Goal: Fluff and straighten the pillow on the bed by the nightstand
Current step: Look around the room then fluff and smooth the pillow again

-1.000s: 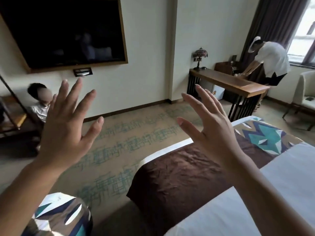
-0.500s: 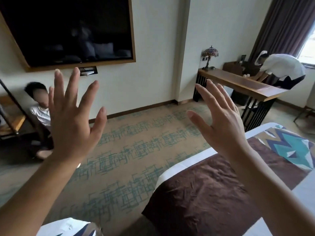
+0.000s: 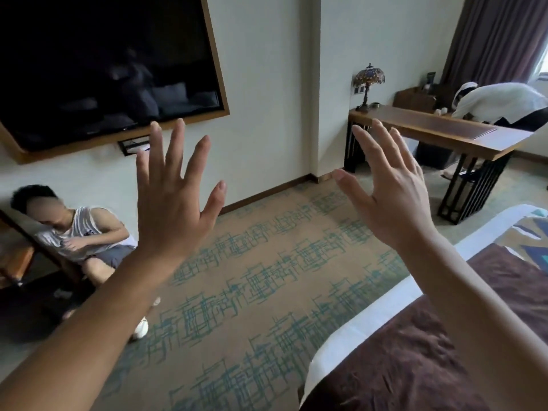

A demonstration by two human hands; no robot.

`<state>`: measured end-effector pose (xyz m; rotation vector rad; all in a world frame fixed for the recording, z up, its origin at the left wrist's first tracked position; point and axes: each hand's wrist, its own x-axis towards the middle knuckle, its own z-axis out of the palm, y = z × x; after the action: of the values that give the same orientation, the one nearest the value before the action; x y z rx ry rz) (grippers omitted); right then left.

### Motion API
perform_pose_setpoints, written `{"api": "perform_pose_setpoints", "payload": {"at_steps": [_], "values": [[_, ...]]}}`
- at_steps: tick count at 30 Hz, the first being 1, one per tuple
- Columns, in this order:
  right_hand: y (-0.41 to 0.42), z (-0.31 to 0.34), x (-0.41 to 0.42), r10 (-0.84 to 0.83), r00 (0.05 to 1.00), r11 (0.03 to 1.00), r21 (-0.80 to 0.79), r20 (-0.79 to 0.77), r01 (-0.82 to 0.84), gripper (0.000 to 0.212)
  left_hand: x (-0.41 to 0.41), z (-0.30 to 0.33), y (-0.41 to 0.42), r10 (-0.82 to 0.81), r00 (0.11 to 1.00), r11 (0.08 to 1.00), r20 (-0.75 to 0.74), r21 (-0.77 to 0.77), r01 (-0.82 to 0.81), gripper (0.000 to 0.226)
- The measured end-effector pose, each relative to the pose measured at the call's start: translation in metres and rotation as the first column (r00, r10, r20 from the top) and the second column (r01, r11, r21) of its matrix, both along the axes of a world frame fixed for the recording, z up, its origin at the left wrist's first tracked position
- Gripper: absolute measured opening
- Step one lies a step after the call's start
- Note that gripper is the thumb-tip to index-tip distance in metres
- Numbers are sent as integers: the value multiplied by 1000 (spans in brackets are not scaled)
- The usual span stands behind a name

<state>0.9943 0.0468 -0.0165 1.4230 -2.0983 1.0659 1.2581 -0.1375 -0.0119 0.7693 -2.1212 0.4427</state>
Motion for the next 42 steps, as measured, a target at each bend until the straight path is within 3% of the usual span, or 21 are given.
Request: {"api": "perform_pose_setpoints", "payload": {"at_steps": [8,24,30,34,42], "values": [[-91,-5,-67,-123,988,992,-26,-93,121,69,-90,13,-112,-70,991,992,113,-98,81,62],[-258,-38,-157,-531,846,844,66,-41,533,68,-288,-43,-349,-473,878,876,70,146,460,66],[-305,-33,-189,-645,764,763,28,-30,646,68,-346,-31,-421,-572,819,818,45,107,566,66],[-310,-34,-207,-687,725,724,40,-46,689,68,-391,-26,-432,-628,776,778,59,84,623,66],[-297,-51,-299,-836,548,547,52,-21,836,68,-540,-35,-424,-778,623,628,75,100,772,69]]}}
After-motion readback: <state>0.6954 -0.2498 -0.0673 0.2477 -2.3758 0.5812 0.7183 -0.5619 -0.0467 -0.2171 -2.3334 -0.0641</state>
